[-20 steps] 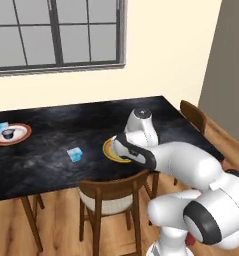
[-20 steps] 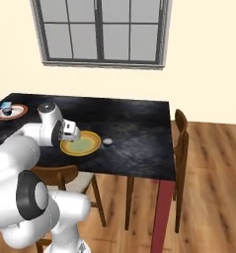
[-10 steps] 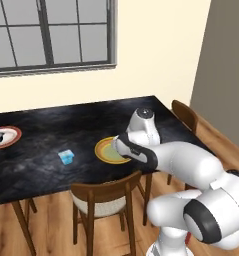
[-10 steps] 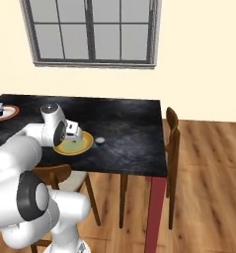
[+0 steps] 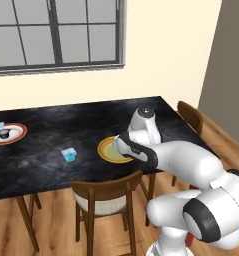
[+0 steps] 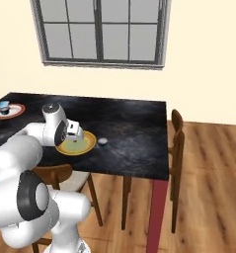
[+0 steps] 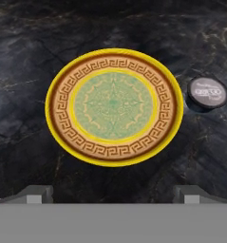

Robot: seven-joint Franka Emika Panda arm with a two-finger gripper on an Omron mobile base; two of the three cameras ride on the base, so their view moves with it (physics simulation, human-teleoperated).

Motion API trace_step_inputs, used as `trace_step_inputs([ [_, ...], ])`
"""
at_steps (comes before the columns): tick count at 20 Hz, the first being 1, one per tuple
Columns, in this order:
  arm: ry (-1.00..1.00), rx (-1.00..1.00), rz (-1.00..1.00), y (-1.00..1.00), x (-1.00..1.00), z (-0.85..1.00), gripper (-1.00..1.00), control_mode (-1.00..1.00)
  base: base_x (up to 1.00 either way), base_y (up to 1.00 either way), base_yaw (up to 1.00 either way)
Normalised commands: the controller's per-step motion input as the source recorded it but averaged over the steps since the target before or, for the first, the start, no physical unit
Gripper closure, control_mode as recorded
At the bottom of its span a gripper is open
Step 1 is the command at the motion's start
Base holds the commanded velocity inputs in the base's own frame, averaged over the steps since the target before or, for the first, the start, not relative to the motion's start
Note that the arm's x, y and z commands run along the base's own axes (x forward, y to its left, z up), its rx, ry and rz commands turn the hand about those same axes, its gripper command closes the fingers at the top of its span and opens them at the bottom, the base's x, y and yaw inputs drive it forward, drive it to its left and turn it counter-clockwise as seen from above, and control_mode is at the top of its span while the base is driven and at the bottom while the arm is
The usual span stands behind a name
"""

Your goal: Place two yogurt containers on each plate.

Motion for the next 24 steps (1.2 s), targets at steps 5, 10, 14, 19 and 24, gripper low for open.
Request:
trace_step_inputs([
  [5,0.00,0.00,0.00,0.00,0.00,0.00,-1.00,1.00,0.60,0.00,0.05],
  [10,0.00,0.00,0.00,0.00,0.00,0.00,-1.00,1.00,0.00,0.00,0.00],
  [14,0.00,0.00,0.00,0.00,0.00,0.00,-1.00,1.00,0.00,0.00,0.00],
  [19,0.00,0.00,0.00,0.00,0.00,0.00,-1.00,1.00,0.00,0.00,0.00],
  [24,0.00,0.00,0.00,0.00,0.00,0.00,-1.00,1.00,0.00,0.00,0.00],
])
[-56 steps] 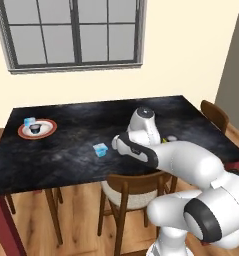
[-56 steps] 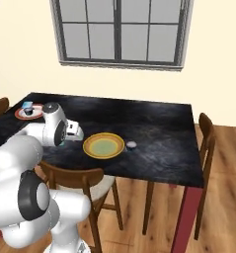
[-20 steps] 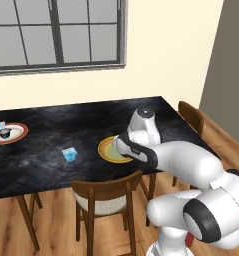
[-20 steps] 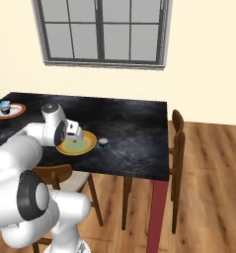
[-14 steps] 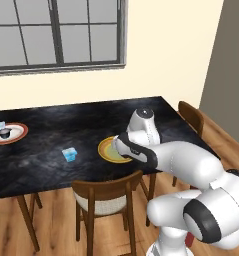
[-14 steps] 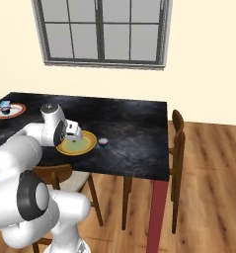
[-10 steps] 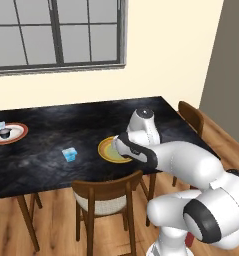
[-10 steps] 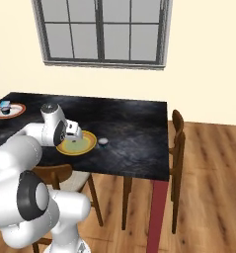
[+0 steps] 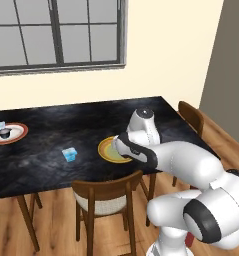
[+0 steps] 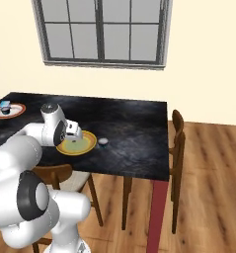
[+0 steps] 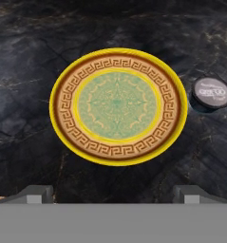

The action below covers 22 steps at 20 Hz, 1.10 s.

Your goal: Place two yogurt containers on each plate.

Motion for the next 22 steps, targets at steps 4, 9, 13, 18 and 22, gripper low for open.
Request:
trace_step_inputs([
  [4,0.00,0.00,0.00,0.00,0.00,0.00,-1.00,1.00,0.00,0.00,0.00],
  [9,0.00,0.00,0.00,0.00,0.00,0.00,-1.00,-1.00,0.00,0.00,0.00],
  [13,0.00,0.00,0.00,0.00,0.00,0.00,-1.00,-1.00,0.00,0.00,0.00],
  [18,0.00,0.00,0.00,0.00,0.00,0.00,-1.00,-1.00,0.00,0.00,0.00],
  [22,0.00,0.00,0.00,0.00,-0.01,0.00,-1.00,-1.00,0.00,0.00,0.00],
])
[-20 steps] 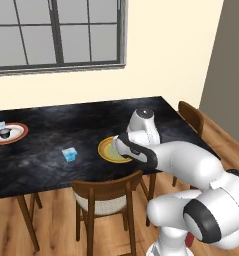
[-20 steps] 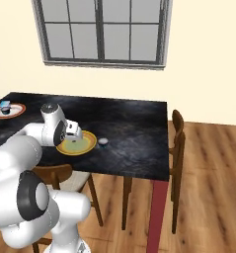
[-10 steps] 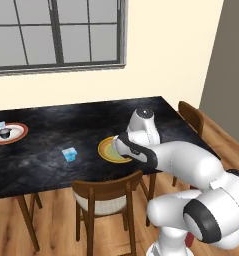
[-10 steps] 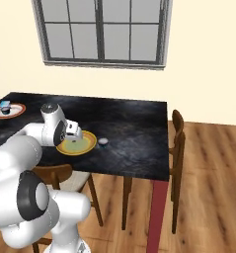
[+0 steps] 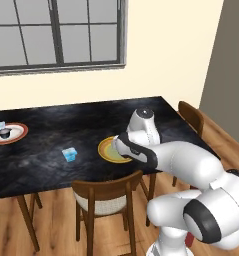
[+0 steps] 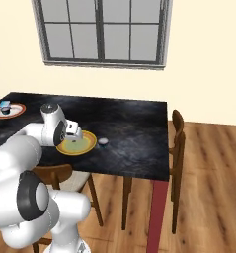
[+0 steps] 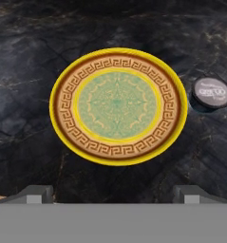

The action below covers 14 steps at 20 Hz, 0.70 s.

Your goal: Place two yogurt containers on each plate.

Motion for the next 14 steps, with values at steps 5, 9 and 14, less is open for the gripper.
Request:
trace_step_inputs([
  [5,-0.01,-0.01,0.01,0.43,-0.06,-0.01,-1.00,-1.00,0.00,0.00,0.00],
  [9,0.01,0.00,0.02,0.95,0.23,0.09,-1.00,-1.00,0.00,0.00,0.00],
  [14,0.01,0.00,0.12,0.74,0.32,0.11,-1.00,-1.00,0.00,0.00,0.00],
])
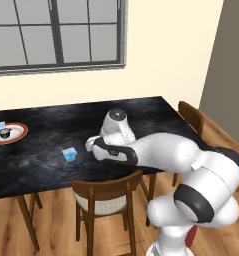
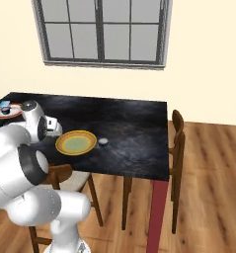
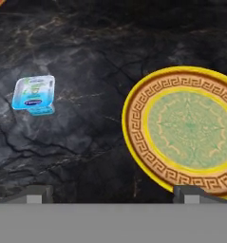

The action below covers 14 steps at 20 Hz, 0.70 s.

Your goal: Place two yogurt containers on each plate.

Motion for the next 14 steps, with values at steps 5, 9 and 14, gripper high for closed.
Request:
trace_step_inputs([
  [5,0.06,0.02,0.18,0.52,0.15,0.21,-1.00,-1.00,0.00,0.00,0.00],
  [9,0.21,0.00,0.19,0.46,0.13,0.08,-1.00,-1.00,0.00,0.00,0.00],
  [14,0.03,0.00,0.11,0.46,0.15,-0.14,-1.00,-1.00,0.00,0.00,0.00],
])
